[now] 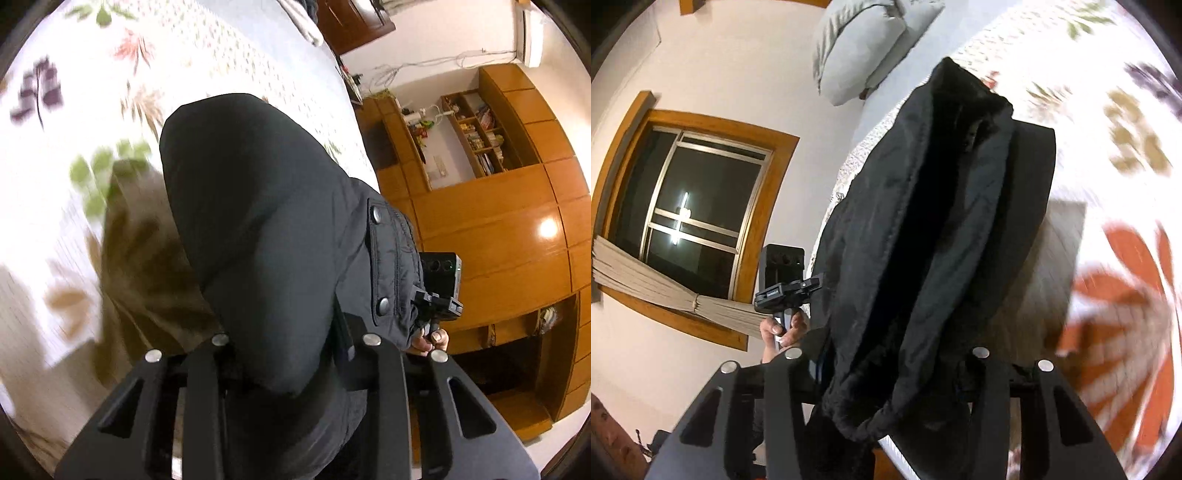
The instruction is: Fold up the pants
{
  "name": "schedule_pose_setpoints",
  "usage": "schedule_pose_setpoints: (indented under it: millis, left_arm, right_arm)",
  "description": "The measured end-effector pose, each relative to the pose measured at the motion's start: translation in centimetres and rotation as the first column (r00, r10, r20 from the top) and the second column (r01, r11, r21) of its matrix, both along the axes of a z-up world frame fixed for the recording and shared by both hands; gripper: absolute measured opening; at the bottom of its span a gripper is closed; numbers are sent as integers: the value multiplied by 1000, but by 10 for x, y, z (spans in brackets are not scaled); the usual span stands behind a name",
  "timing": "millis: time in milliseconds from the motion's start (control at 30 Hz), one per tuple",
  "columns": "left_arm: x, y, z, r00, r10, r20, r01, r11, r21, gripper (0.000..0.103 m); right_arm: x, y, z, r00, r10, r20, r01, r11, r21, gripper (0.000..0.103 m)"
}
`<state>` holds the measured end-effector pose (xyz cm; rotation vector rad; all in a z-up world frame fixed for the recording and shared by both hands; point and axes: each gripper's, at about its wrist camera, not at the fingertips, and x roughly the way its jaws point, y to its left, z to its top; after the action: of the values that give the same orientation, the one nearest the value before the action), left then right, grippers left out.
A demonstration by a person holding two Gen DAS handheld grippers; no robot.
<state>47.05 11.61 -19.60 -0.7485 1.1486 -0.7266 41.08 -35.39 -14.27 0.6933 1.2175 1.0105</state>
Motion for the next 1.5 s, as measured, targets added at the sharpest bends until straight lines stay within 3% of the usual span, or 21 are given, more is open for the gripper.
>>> schedule_pose_setpoints:
  millis: [233,500,700,767,900,933,967,1067,1167,1267,1400,1500]
  left_arm:
    - [78,50,-2,995,98,-21,-98,995,-3,31]
    - [130,82,-52,987,128,-101,-127,992,22,32]
    - [125,90,-68,992,99,-84,-100,995,-8,38]
    - [124,87,-69,992,103,-80,-104,995,-10,41]
    - [116,88,-78,986,148,-75,-148,989,6,61]
    - [113,89,-76,985,162,-67,-162,987,0,61]
    - [108,93,-72,981,187,-51,-188,982,-10,61]
    - [91,110,-54,967,255,14,-254,966,-50,77]
    - [72,118,-43,962,268,50,-269,963,11,80]
    - [60,114,-48,972,234,28,-236,962,135,80]
    - [56,116,-52,968,252,8,-251,956,150,80]
    - [54,117,-50,964,266,-2,-262,952,161,82]
  right_arm:
    - [89,54,7,999,26,32,-26,1000,-17,47]
    - [153,92,-39,999,52,-4,-52,996,-70,47]
    - [157,85,-67,997,64,-43,-66,996,-63,48]
    - [162,88,-72,996,64,-55,-68,995,-69,54]
    - [163,90,-80,995,50,-81,-55,997,-57,61]
    - [163,89,-78,996,42,-85,-46,998,-51,62]
    - [161,85,-75,996,28,-86,-32,999,-43,65]
    - [155,67,-64,998,-6,-62,3,999,-53,74]
    - [141,49,-51,1000,-26,-16,25,996,-85,77]
    - [127,43,-41,999,-33,27,37,992,-125,79]
    - [121,60,-45,999,-19,42,29,964,-264,79]
    - [122,52,-45,999,-37,36,45,962,-268,79]
